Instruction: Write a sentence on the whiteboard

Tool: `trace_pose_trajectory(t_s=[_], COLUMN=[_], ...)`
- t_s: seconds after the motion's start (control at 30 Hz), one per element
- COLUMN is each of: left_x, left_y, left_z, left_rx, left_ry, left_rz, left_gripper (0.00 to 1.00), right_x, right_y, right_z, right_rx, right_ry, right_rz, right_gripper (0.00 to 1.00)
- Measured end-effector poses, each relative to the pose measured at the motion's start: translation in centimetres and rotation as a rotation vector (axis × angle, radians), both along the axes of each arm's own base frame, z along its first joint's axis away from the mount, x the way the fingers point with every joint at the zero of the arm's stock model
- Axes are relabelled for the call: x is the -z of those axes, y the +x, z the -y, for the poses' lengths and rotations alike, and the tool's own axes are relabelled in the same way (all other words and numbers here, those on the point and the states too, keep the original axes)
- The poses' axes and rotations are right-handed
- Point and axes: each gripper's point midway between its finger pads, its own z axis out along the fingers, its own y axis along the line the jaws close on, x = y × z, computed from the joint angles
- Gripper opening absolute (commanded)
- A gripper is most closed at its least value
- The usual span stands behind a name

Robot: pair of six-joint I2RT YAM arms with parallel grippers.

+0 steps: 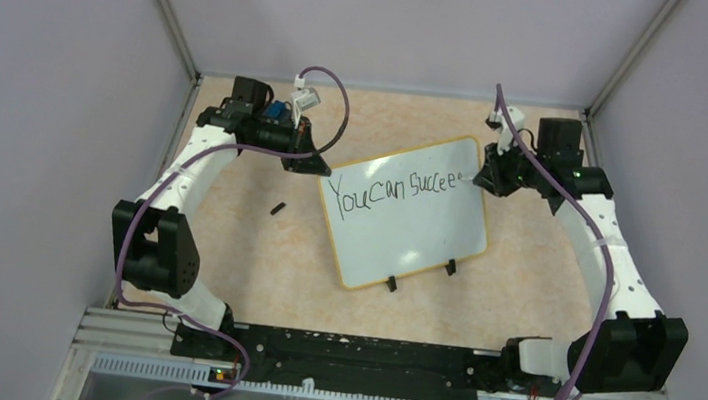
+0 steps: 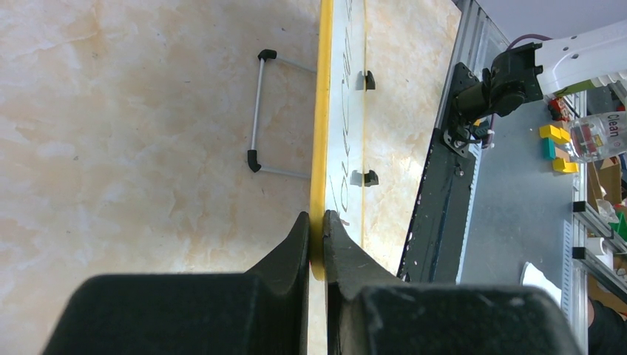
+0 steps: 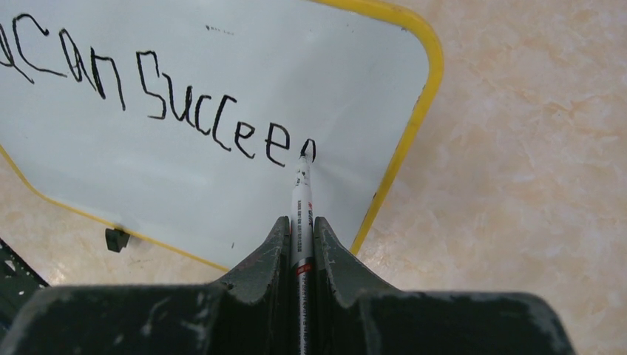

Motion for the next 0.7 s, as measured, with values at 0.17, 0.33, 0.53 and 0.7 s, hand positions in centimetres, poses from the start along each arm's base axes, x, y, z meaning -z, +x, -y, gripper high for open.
trace_pose_trajectory(t_s=[0.17, 0.33, 0.53, 0.7], left_x=[0.01, 0.01, 0.01, 0.01], left_y=[0.02, 0.03, 0.03, 0.03], left_z=[-0.01, -0.01, -0.01, -0.01], left_rx=[-0.001, -0.001, -0.001, -0.001], left_ry=[0.001, 0.001, 0.001, 0.001], left_rz=[0.001, 0.001, 0.001, 0.001], left_gripper=[0.00, 0.00, 0.00, 0.00], right_x=[0.90, 1.23, 1.22, 0.81], right_y=[-0.53, -0.86, -0.82, -0.46], right_z=[0.08, 0.19, 0.35, 0.69], right_rx=[-0.002, -0.008, -0.004, 0.014], right_ry=[-0.006, -0.015, -0.023, -0.035], right_rz=[-0.026, -0.032, -0.030, -0.018], right_gripper=[0.00, 0.00, 0.00, 0.00])
